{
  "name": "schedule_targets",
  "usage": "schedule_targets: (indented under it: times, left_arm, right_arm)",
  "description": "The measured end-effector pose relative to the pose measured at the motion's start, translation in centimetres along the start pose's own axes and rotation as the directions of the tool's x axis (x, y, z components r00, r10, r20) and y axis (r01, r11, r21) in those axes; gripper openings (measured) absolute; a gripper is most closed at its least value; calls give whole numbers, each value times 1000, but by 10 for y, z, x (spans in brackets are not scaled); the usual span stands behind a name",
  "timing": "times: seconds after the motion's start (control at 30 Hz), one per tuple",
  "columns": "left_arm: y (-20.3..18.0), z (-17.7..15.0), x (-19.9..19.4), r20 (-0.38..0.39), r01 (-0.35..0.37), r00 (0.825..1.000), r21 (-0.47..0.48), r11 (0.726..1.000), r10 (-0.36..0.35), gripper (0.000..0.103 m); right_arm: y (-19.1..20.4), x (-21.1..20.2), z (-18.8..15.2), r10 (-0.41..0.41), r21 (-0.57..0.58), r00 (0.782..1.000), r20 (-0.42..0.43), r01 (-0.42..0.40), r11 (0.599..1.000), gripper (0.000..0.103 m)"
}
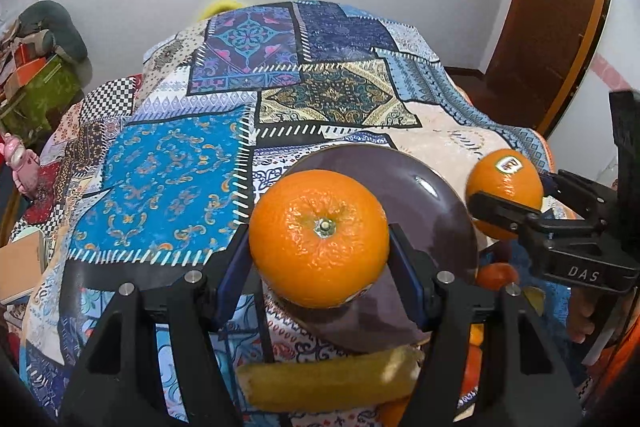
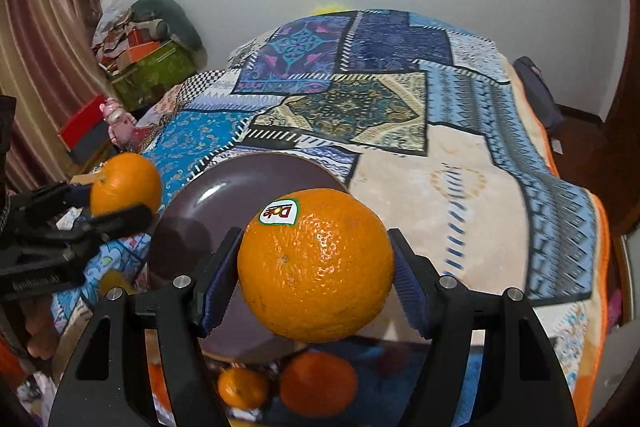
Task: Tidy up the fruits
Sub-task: 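Carry both oranges onto the purple plate, lowering them side by side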
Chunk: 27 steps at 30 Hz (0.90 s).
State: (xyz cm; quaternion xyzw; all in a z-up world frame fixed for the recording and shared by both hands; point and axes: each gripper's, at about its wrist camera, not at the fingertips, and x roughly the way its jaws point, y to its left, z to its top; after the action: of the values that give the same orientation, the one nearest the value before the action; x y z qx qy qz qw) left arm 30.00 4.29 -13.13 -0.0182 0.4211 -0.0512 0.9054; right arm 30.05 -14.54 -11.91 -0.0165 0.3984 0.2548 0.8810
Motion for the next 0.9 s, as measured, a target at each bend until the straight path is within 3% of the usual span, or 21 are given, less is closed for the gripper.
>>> schedule_targets:
  times: [0.43,0.9]
  left_arm:
    - [12,3,32,-45,-5,999,-14,1000,5,65]
    - [9,6,51,-85,42,995,-7,999,-43,65]
  right_arm:
    - [20,48,12,16,-65,995,-97,-22,998,67]
    - [16,64,7,45,-78,981,-187,-61,995,68]
